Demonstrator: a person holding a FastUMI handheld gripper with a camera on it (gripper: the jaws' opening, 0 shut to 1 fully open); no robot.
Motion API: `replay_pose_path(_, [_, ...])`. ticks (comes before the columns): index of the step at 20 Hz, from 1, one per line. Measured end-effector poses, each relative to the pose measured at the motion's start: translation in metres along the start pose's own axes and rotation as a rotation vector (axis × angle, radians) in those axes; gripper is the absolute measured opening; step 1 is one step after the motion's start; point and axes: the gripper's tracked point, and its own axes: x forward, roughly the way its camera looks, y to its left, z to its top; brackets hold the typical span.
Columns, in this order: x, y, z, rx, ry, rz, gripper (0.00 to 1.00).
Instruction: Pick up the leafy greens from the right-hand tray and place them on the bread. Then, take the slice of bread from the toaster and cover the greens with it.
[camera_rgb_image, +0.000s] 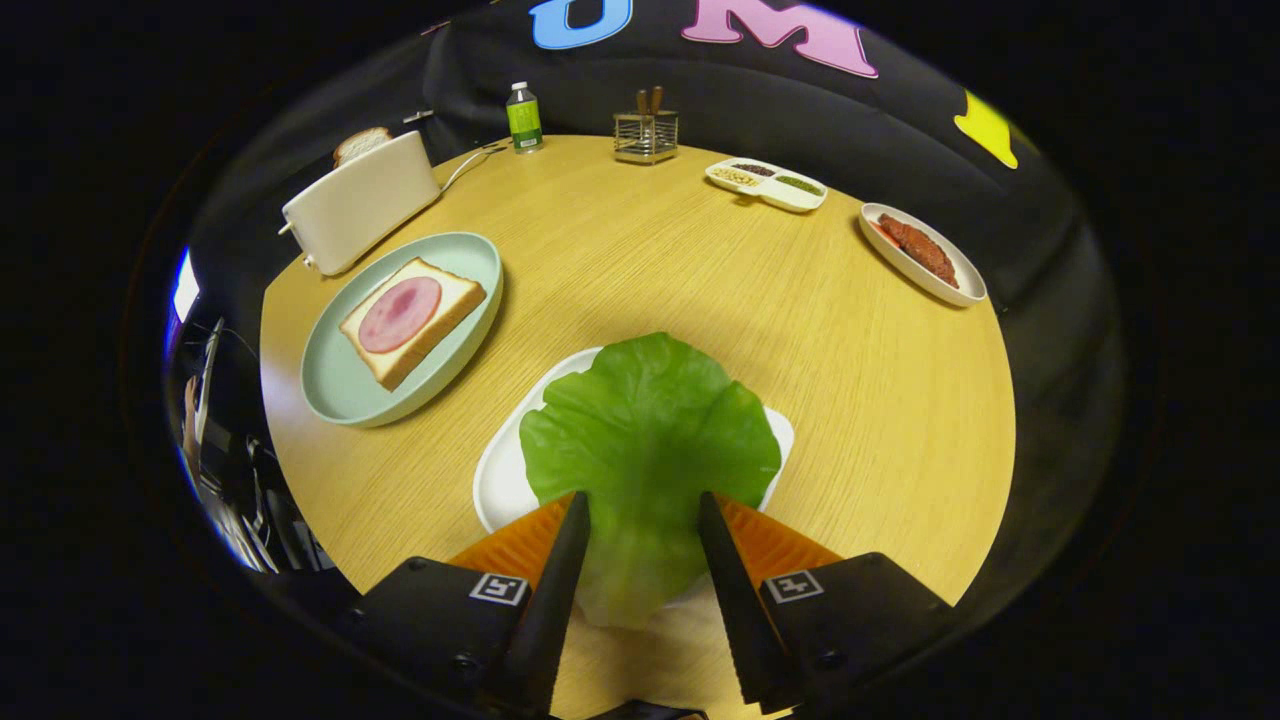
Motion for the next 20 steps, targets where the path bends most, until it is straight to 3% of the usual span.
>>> replay_pose_path(3, [0.002,-0.002,-0.004,-0.004,0.013,0.005,0.65])
replay_pose_path(5, [0.002,-0.001,-0.003,-0.009,0.007,0.007,0.4])
replay_pose_path(6, [0.002,-0.002,-0.002,-0.006,0.006,0.003,0.19])
replay_pose_path(8, [-0.002,-0.004,-0.001,0.001,-0.002,-0.002,0.09])
replay_pose_path(16, [-0.049,0.004,0.045,0.005,-0.159,-0.001,0.08])
replay_pose_path(20, [-0.068,0.03,0.076,-0.006,-0.215,0.044,0.08])
